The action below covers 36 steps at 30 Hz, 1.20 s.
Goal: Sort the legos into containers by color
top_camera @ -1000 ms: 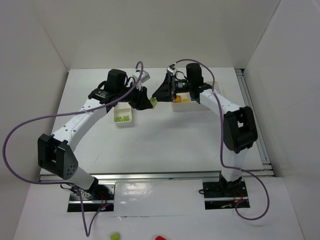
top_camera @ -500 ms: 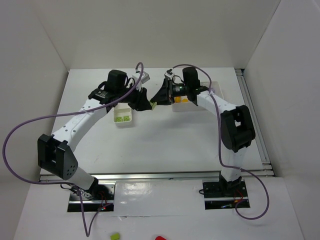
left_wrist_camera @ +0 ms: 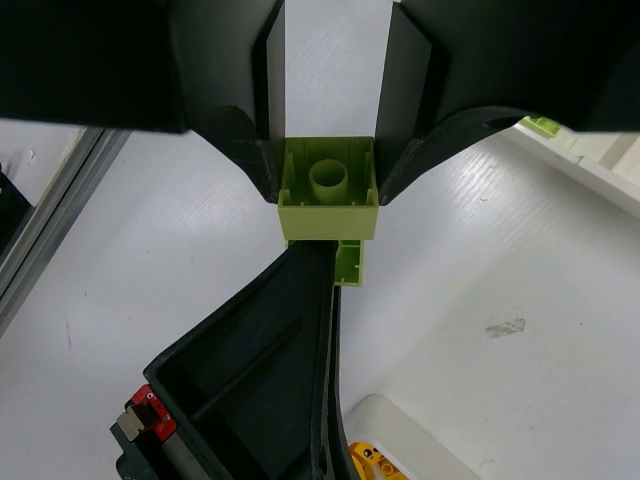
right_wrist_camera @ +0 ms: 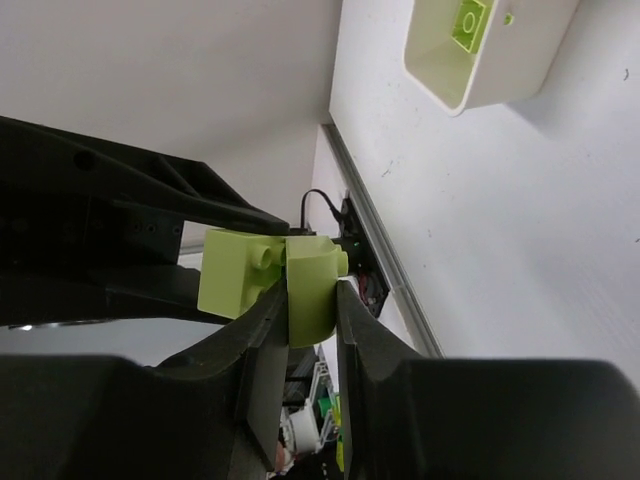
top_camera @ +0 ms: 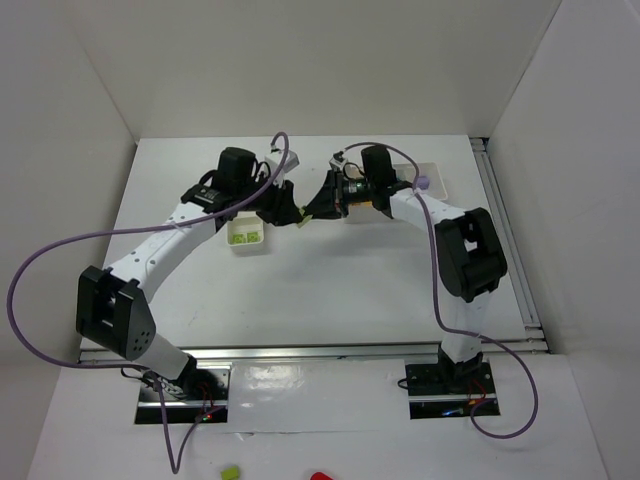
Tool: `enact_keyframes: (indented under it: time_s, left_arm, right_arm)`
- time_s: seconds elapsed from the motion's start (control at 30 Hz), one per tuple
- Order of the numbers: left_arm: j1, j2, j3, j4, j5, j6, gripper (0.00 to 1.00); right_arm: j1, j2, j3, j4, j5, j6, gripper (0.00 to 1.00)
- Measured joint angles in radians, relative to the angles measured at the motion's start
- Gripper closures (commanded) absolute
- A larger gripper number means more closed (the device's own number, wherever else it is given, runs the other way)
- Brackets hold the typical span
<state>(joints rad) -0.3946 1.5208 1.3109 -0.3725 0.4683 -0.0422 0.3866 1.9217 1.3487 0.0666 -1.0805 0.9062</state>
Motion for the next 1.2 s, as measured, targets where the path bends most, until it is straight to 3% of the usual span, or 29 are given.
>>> enact_keyframes:
  time_s: [0.3, 0.53, 0.8, 1.07, 1.13, 1.2]
  left_arm:
    - [0.027, 0.003, -0.008, 0.018, 0.0, -0.045, 1.0]
    - [0.103, 0.003, -0.008, 0.045, 0.0, -0.128, 1.0]
    - [0.269, -0.001, -0.03, -0.009, -0.147, -0.261, 1.0]
    - [0.274, 0.078, -0.104, -0.116, -0.286, -0.33, 1.0]
    - [0.267, 0.1, -0.105, -0.127, -0.315, -0.341, 0.89]
    - [0.264, 0.118, -0.105, -0.132, -0.338, -0.355, 0.68]
  right_arm:
    - [0.004, 0.026, 0.035, -0.163, 0.087, -0.114, 0.9]
    - [0.006, 0.062, 0.084, -0.294, 0.182, -0.207, 0.91]
    - [0.084, 0.174, 0.327, -0.38, 0.297, -0.284, 0.91]
    - [0.098, 0.197, 0.389, -0.422, 0.34, -0.327, 0.91]
    - [0.098, 0.197, 0.388, -0.438, 0.351, -0.336, 0.91]
    - [0.097, 0.197, 0.387, -0.447, 0.36, -0.343, 0.91]
